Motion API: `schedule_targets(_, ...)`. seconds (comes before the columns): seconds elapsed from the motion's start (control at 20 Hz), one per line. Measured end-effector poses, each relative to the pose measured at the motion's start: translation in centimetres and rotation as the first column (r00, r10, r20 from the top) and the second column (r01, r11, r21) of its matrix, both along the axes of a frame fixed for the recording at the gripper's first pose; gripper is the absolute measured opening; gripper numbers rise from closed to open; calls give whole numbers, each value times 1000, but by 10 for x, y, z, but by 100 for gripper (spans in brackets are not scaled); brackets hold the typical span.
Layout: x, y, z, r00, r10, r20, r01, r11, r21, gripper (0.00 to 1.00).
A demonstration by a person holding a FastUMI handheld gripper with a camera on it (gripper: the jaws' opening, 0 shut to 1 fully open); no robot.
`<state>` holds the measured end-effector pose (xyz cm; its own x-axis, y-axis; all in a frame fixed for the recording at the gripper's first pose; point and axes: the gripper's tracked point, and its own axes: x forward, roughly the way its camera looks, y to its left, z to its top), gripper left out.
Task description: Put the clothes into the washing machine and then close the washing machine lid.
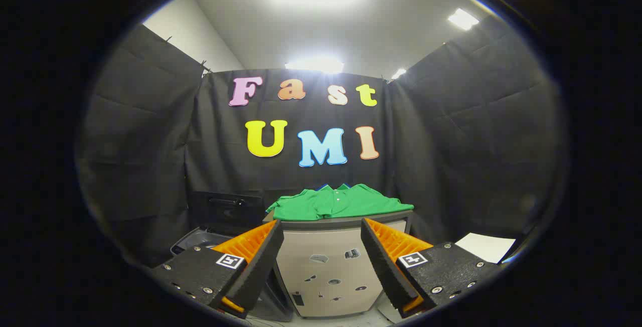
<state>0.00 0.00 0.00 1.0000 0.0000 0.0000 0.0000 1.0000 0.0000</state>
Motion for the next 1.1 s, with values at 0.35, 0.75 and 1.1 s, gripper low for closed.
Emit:
schedule_targets(0.35,-7,-1,0,1000,-1,-5,1,1000,-12,96)
schedule_targets(0.75,-13,1,-1,1000,11,-18,-11,1000,-13,96)
schedule_targets(1.1,-19,2,0,1000,17,-24,-17,1000,-14,96)
